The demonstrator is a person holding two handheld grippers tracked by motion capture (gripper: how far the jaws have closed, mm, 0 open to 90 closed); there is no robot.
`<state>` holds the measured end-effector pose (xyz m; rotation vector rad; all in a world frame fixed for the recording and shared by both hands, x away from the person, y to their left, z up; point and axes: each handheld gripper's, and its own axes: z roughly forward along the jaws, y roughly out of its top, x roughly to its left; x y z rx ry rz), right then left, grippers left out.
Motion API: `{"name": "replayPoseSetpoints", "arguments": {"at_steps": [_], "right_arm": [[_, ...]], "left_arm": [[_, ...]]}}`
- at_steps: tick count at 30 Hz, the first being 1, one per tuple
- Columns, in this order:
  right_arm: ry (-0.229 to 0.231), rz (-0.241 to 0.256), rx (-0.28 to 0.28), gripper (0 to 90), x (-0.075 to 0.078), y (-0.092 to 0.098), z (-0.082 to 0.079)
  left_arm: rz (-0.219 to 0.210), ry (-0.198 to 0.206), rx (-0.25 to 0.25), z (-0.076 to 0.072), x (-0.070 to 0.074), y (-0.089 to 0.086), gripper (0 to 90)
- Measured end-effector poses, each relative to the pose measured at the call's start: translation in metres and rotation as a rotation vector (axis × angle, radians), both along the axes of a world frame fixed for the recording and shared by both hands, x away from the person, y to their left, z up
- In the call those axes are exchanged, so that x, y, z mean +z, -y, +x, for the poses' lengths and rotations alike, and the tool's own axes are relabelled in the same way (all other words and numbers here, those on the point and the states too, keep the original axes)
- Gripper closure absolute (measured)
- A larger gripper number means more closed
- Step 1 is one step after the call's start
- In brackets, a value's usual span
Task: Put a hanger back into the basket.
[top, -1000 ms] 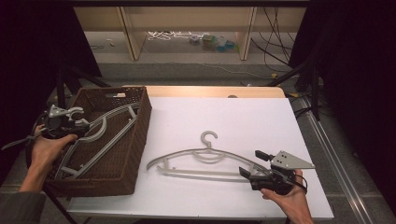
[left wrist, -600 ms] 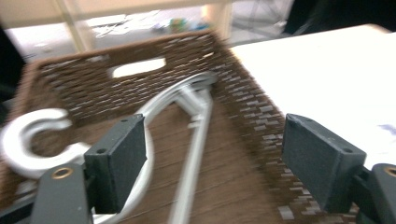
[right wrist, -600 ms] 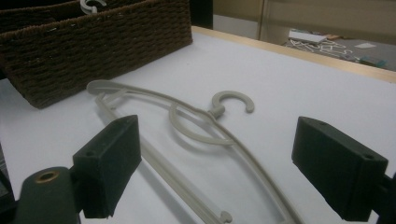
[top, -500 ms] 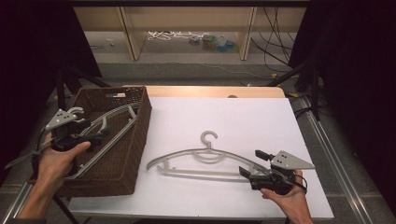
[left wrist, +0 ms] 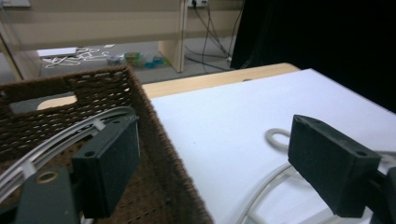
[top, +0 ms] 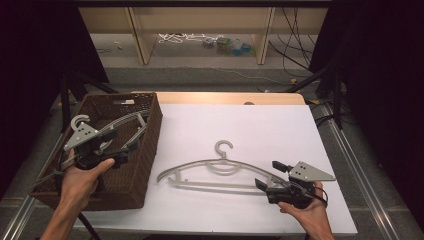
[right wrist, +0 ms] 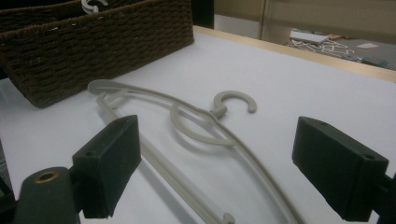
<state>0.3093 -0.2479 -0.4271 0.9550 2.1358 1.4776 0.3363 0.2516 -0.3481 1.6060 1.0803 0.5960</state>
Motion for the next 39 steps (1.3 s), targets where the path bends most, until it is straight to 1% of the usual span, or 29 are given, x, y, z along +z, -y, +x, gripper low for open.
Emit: {"name": "replayPoseSetpoints", "arguments": {"at_steps": [2, 6, 10, 14, 15, 17, 18, 19, 22, 27, 30, 31, 33, 34, 36, 37, 38, 39], "right_arm": [[0.002, -0.008, -0.008, 16.3, 0.000, 0.000, -0.001], [0.006, -0.003, -0.011, 16.3, 0.000, 0.000, 0.000], [0.005, -0.002, -0.010, 16.3, 0.000, -0.001, 0.000], [0.004, 0.007, -0.006, 16.3, -0.001, -0.001, 0.000], [-0.003, 0.004, -0.002, 16.3, 0.000, -0.001, 0.001], [0.008, 0.009, -0.012, 16.3, -0.002, -0.001, 0.002], [0.009, 0.020, -0.010, 16.3, -0.002, -0.001, 0.002], [0.003, 0.003, -0.007, 16.3, -0.002, 0.000, 0.002], [0.000, 0.010, 0.000, 16.3, -0.001, 0.000, 0.001], [0.004, 0.010, 0.001, 16.3, -0.002, 0.001, 0.001], [0.007, 0.017, -0.002, 16.3, -0.003, -0.001, 0.001], [-0.001, 0.004, -0.006, 16.3, -0.002, 0.000, 0.001], [0.003, 0.009, -0.001, 16.3, -0.003, -0.001, 0.001], [0.001, 0.008, 0.001, 16.3, -0.003, -0.001, 0.001], [0.001, 0.014, 0.003, 16.3, -0.003, -0.001, 0.001], [-0.002, 0.005, 0.002, 16.3, -0.003, -0.001, 0.001], [0.000, 0.009, 0.001, 16.3, -0.003, -0.001, 0.001], [0.007, 0.003, -0.002, 16.3, -0.002, -0.001, 0.001]], "left_arm": [[-0.005, 0.005, -0.007, -0.003, -0.001, 0.006, 16.3], [-0.009, 0.004, -0.043, -0.007, -0.006, 0.019, 16.3], [-0.008, 0.015, -0.063, -0.010, -0.008, 0.030, 16.6], [-0.023, 0.023, -0.103, -0.013, -0.012, 0.042, 16.5], [-0.031, 0.033, -0.114, -0.015, -0.014, 0.045, 16.5], [-0.029, 0.039, -0.126, -0.017, -0.016, 0.050, 16.5], [-0.034, 0.042, -0.132, -0.019, -0.018, 0.053, 16.5], [-0.036, 0.048, -0.141, -0.020, -0.019, 0.056, 16.5], [-0.042, 0.053, -0.158, -0.025, -0.027, 0.063, 16.5], [-0.053, 0.049, -0.182, -0.031, -0.039, 0.067, 16.4], [-0.042, 0.048, -0.186, -0.034, -0.045, 0.069, 16.4], [-0.040, 0.048, -0.188, -0.034, -0.047, 0.069, 16.4], [-0.052, 0.043, -0.192, -0.037, -0.051, 0.070, 16.4], [-0.049, 0.048, -0.202, -0.038, -0.053, 0.071, 16.4], [-0.025, 0.058, -0.202, -0.040, -0.058, 0.074, 16.5], [-0.016, 0.058, -0.207, -0.041, -0.059, 0.075, 16.4], [-0.002, 0.058, -0.213, -0.042, -0.063, 0.077, 16.4], [0.002, 0.058, -0.214, -0.043, -0.065, 0.078, 16.4]]}}
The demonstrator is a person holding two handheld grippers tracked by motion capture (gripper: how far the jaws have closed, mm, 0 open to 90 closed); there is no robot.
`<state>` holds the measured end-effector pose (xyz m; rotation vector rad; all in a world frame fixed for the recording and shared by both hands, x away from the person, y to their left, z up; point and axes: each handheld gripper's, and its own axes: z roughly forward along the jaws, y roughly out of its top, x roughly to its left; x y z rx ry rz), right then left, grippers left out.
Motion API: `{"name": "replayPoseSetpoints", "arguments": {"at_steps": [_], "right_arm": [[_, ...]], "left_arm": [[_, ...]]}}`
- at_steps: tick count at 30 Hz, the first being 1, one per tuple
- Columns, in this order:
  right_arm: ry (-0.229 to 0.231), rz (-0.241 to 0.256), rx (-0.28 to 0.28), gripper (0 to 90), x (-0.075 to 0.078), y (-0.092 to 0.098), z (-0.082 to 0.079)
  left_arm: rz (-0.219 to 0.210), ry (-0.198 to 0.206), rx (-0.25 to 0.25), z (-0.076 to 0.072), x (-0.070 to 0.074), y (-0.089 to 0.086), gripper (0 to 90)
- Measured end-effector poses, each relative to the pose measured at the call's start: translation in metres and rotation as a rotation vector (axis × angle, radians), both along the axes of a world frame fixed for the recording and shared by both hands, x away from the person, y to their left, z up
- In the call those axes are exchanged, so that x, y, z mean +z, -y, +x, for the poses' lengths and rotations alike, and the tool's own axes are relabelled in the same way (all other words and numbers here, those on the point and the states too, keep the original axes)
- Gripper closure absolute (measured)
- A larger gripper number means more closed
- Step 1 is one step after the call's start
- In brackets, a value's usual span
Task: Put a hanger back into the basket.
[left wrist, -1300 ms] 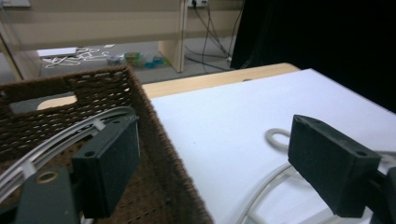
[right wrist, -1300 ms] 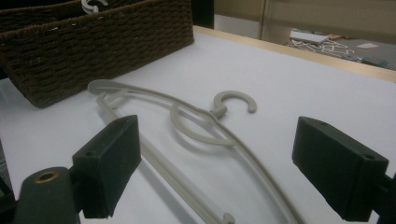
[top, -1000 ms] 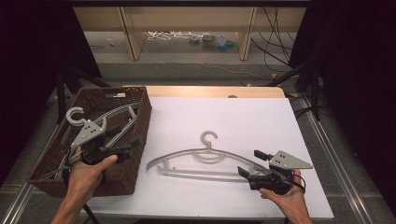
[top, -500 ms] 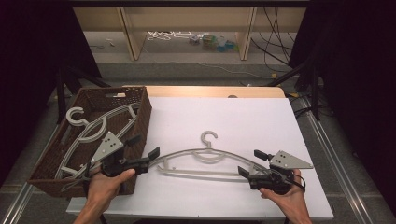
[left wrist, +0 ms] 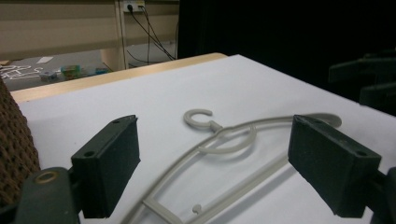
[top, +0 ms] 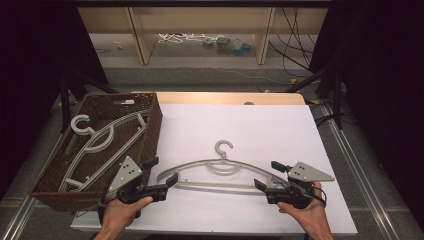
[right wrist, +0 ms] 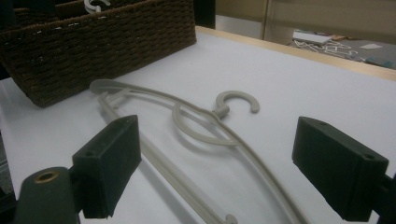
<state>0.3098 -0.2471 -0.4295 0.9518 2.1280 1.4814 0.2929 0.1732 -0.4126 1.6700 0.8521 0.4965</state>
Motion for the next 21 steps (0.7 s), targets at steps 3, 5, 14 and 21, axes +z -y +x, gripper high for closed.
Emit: {"name": "replayPoseSetpoints", "arguments": {"at_steps": [3, 5, 14, 21], "right_arm": [[-0.002, -0.004, 0.012, 16.3, 0.000, -0.001, 0.000], [-0.005, -0.008, 0.013, 16.4, 0.000, -0.002, 0.001], [0.004, -0.065, 0.025, 16.6, 0.004, -0.013, 0.019], [-0.059, -0.238, 0.066, 20.0, 0.002, -0.026, 0.052]], "left_arm": [[0.005, 0.006, -0.013, -0.003, -0.005, 0.004, 16.4], [0.020, 0.009, -0.037, -0.005, -0.009, 0.007, 16.4], [0.059, 0.002, -0.073, -0.008, -0.023, 0.013, 16.3], [0.085, 0.010, -0.071, -0.008, -0.026, 0.010, 16.3]]}}
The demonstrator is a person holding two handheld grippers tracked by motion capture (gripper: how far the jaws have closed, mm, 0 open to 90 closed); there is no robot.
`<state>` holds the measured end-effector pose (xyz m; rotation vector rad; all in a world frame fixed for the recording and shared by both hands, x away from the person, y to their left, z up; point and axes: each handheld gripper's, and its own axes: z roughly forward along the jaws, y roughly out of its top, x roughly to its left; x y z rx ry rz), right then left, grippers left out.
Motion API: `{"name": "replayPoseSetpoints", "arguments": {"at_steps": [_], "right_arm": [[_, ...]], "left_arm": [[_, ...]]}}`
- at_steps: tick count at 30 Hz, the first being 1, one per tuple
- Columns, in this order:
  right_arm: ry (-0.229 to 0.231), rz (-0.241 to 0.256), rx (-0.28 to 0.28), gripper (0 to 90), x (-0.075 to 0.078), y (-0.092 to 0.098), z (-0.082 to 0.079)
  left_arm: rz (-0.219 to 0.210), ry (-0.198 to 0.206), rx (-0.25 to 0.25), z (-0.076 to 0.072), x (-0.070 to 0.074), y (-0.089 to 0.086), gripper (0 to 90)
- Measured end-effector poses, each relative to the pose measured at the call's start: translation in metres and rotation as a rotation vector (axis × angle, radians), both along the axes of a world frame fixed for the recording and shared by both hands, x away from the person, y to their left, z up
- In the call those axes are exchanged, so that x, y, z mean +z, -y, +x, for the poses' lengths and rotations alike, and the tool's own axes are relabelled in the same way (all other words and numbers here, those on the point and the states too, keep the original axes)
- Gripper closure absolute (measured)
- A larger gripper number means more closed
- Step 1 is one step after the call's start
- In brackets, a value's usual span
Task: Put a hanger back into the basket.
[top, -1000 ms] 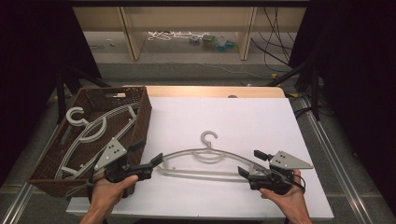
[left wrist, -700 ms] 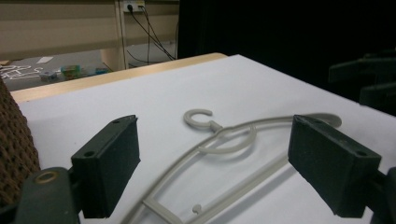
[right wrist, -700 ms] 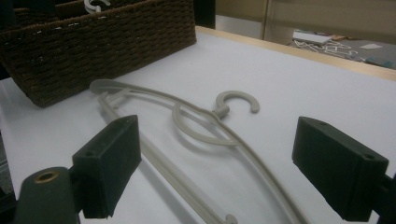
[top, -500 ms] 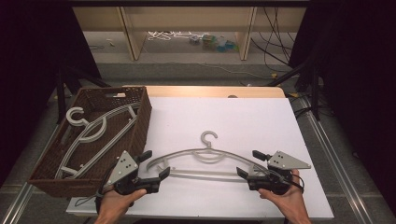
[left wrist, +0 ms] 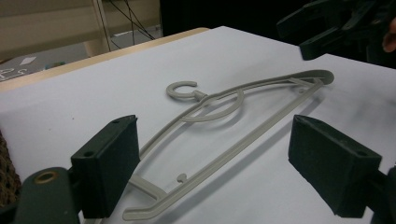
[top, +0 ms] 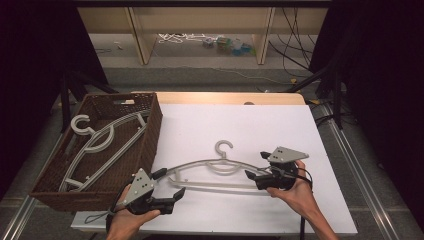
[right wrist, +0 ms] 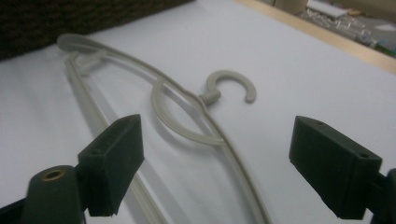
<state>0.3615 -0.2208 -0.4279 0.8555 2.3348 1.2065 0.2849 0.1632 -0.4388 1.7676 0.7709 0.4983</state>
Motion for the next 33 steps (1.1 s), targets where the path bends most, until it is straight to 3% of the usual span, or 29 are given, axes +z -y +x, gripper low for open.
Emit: {"name": "replayPoseSetpoints", "arguments": {"at_steps": [4, 6, 8, 10, 14, 20, 24, 33], "right_arm": [[-0.061, -0.099, 0.027, 24.3, -0.007, -0.009, 0.020], [-0.127, -0.133, 0.030, 26.4, -0.010, -0.012, 0.029], [-0.154, -0.174, 0.046, 29.2, -0.014, -0.015, 0.037], [-0.152, -0.186, 0.049, 31.6, -0.018, -0.018, 0.044], [-0.223, -0.228, 0.050, 34.9, -0.022, -0.021, 0.053], [-0.240, -0.292, 0.070, 44.9, -0.027, -0.025, 0.066], [-0.270, -0.336, 0.097, 50.0, -0.027, -0.027, 0.071], [-0.307, -0.382, 0.121, 63.1, -0.034, -0.033, 0.077]], "left_arm": [[-0.012, -0.014, 0.005, 0.000, -0.001, 0.000, 16.3], [-0.012, 0.000, -0.002, 0.001, -0.001, 0.000, 16.3], [-0.002, -0.006, 0.004, 0.001, -0.001, -0.001, 16.3], [-0.002, -0.006, 0.000, 0.002, -0.001, -0.001, 16.3], [0.003, -0.014, -0.012, 0.002, -0.001, -0.001, 16.4], [0.000, -0.032, -0.010, 0.001, -0.002, 0.001, 16.4], [0.002, -0.016, -0.004, 0.002, -0.001, 0.000, 16.5], [-0.003, -0.019, -0.011, 0.004, -0.002, 0.000, 16.6]]}}
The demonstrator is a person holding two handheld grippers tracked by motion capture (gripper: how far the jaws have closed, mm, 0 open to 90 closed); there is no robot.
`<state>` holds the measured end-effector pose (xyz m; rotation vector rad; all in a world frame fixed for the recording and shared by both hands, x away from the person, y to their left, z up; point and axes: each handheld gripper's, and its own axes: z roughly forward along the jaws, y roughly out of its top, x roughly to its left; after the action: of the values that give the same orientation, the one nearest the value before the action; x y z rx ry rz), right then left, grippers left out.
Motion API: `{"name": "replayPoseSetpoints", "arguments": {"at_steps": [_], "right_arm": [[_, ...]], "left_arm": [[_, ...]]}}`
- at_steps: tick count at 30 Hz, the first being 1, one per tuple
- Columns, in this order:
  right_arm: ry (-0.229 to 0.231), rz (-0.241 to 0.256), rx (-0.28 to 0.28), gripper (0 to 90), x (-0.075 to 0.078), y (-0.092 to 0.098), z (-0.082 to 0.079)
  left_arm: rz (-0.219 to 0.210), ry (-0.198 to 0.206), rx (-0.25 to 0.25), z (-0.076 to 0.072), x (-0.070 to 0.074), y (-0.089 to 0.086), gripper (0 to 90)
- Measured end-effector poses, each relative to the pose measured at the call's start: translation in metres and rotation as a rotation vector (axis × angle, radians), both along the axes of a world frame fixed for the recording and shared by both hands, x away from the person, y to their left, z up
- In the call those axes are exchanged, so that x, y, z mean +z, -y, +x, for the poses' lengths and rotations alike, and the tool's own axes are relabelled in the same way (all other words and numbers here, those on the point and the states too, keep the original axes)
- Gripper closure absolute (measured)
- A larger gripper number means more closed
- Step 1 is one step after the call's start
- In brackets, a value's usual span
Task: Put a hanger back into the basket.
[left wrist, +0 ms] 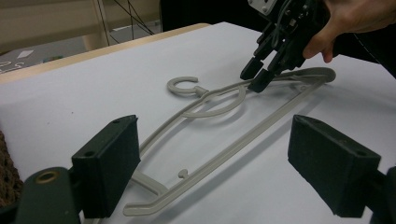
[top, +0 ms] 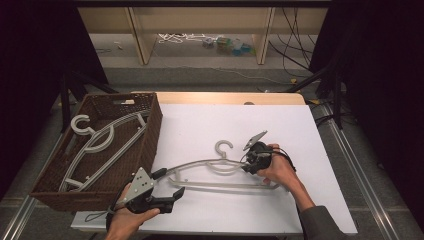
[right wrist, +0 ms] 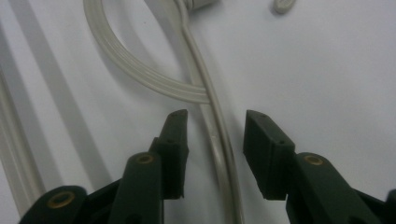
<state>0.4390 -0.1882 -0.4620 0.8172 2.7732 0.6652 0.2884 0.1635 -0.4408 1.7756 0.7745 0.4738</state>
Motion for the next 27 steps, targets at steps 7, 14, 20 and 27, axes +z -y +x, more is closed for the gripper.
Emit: {"name": "replayPoseSetpoints", "arguments": {"at_steps": [7, 14, 20, 27], "right_arm": [[-0.027, -0.024, 0.011, 70.7, 0.000, -0.004, 0.005], [-0.055, -0.038, 0.020, 74.1, -0.001, -0.006, 0.007], [-0.054, -0.073, 0.051, 75.7, 0.000, -0.010, 0.009], [-0.025, -0.148, 0.131, 80.3, 0.002, -0.018, 0.007]], "left_arm": [[0.004, -0.005, 0.019, 0.000, 0.001, -0.001, 17.1], [0.005, -0.005, 0.017, 0.000, 0.001, -0.001, 17.1], [-0.003, -0.019, 0.014, 0.000, 0.000, 0.001, 17.2], [0.016, -0.010, 0.007, 0.001, 0.000, -0.001, 17.3]]}}
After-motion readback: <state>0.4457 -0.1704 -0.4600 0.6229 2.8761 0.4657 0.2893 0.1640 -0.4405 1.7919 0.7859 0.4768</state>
